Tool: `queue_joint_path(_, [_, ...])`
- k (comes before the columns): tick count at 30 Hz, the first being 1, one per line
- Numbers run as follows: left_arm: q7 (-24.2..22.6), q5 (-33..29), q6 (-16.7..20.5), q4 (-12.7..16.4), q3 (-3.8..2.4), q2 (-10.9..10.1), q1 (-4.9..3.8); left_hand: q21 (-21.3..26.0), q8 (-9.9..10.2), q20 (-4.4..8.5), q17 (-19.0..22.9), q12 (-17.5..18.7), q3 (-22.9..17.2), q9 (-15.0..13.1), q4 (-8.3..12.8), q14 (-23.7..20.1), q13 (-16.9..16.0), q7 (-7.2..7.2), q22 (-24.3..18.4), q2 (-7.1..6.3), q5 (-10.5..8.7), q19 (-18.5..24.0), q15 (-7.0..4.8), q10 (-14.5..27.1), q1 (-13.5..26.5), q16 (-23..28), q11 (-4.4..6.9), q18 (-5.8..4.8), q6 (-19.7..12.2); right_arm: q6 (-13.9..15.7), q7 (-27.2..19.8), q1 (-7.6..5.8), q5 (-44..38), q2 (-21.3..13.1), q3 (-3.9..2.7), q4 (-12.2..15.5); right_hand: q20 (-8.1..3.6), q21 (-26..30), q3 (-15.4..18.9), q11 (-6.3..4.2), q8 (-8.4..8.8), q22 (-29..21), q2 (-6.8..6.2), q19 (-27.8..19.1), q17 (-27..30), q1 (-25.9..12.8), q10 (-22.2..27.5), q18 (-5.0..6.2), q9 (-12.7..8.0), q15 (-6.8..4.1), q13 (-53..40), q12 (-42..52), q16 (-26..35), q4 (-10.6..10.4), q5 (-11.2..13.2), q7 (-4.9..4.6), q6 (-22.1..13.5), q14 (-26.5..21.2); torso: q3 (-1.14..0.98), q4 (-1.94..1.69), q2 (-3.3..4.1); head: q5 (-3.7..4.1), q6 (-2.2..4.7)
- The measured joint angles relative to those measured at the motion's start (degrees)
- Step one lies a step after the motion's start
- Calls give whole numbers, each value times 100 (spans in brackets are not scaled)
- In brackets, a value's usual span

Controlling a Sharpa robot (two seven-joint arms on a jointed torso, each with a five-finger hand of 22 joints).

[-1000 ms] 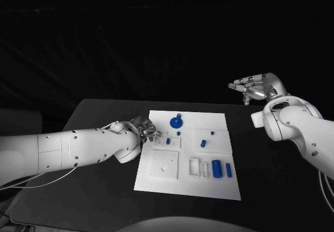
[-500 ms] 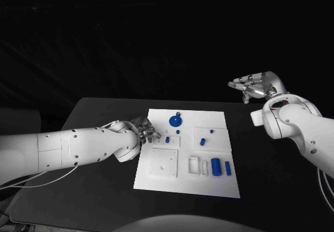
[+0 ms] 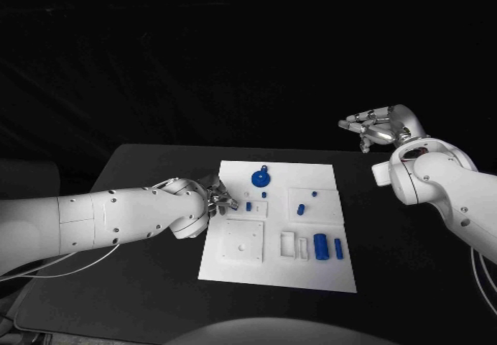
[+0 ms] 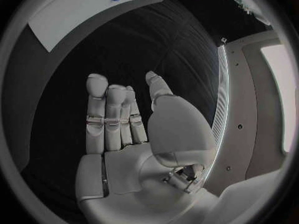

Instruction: Assemble the parts on the task board

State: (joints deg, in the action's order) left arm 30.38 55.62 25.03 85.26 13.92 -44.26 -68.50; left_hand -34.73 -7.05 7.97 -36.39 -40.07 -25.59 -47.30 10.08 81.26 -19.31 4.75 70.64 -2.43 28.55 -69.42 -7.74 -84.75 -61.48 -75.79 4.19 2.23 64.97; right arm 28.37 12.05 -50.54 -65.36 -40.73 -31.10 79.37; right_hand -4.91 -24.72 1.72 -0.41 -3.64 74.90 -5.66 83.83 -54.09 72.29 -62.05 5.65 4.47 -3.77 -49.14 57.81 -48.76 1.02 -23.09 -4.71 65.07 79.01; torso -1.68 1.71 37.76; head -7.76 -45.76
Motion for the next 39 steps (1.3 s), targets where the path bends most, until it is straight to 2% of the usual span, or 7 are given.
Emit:
queue_joint_path(23, [37, 11, -78, -70, 0, 71, -2, 0, -21, -21, 52, -14, -9, -3, 10, -8, -29, 0, 10, 11, -39, -21, 10, 0, -12, -6, 0, -2, 1, -23, 14, 0, 6, 2, 0, -12, 0, 27, 0, 0, 0, 0, 1, 0, 4, 1, 0, 0, 0, 0, 2, 0, 0, 0, 0, 0, 0, 0, 0, 1, 0, 25, -3])
queue_joint_path(37, [51, 48, -245, -70, -10, 46, -11, 0, -67, -41, -70, -75, 10, -3, 86, 14, -247, 0, 44, 176, -45, 0, 7, 0, 153, -94, 0, -2, 1, -44, 32, 0, 9, 4, 0, -37, 0, 27, -1, 0, 0, 0, 1, 0, 4, 1, 0, 0, 0, 0, 4, 0, 0, -31, -30, 0, 0, 0, 3, -1, 1, 30, -20])
queue_joint_path(39, [47, 43, -267, -70, -11, 41, -12, 0, -146, -41, -64, -81, 10, 69, 86, 15, -332, 0, 52, 178, -63, 0, 7, 0, 155, -94, 0, -2, 1, -49, 37, 0, 9, 6, 0, -39, 0, 27, -1, 0, 0, 0, 1, 0, 4, 1, 0, 0, 0, 0, 4, 0, 0, -31, -50, 0, 0, 0, 3, -1, 1, 31, -24])
